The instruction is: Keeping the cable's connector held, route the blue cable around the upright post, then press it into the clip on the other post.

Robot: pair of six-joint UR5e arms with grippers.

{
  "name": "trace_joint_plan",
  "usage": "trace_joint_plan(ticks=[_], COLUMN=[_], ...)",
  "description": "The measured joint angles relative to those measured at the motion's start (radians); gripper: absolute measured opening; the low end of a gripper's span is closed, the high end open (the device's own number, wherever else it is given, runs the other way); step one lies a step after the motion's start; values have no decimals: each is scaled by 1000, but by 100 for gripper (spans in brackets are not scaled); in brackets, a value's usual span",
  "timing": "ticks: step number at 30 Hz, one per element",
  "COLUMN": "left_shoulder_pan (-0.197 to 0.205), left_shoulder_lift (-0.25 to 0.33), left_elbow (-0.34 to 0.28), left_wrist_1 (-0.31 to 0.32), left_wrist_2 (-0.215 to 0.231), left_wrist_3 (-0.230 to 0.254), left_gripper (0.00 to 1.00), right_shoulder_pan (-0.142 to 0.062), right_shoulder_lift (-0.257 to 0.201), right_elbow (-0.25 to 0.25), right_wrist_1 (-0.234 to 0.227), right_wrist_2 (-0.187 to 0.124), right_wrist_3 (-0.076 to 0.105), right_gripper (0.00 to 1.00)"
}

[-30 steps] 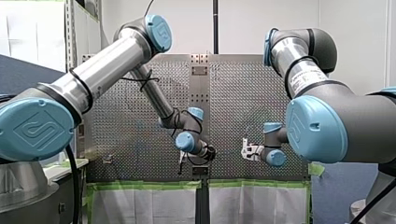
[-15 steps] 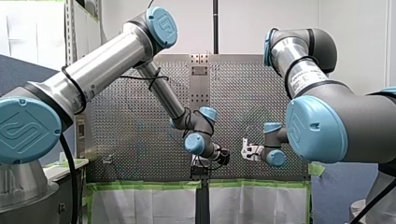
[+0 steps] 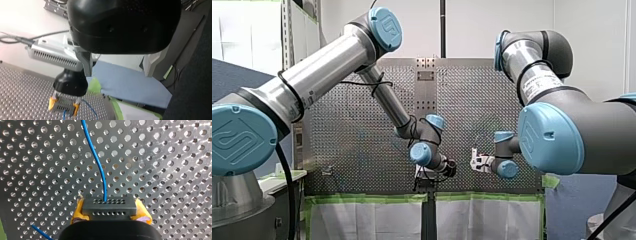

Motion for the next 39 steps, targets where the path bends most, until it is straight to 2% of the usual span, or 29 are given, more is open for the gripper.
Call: trace_joint_plan(ticks=[9, 14, 18, 23, 27, 39], left_shoulder_pan=[15, 32, 61, 107, 124, 110], left_shoulder_lift=[0, 0, -1, -1, -1, -1], left_elbow=[0, 0, 0, 0, 0, 0], left_wrist_1=[23, 67, 103, 127, 121, 39], left_wrist_2=[-83, -132, -169, -209, -210, -127], left_wrist_3=[-9, -46, -73, -74, -65, -29], left_gripper=[100, 100, 100, 100, 100, 100], right_shoulder_pan=[0, 0, 0, 0, 0, 0], right_shoulder_lift=[0, 0, 0, 0, 0, 0], right_elbow=[0, 0, 0, 0, 0, 0], right_wrist_1=[-1, 0, 1, 0, 1, 1], right_wrist_2=[0, 0, 0, 0, -1, -1], right_wrist_3=[0, 0, -1, -3, -3, -4], right_gripper=[0, 0, 0, 0, 0, 0])
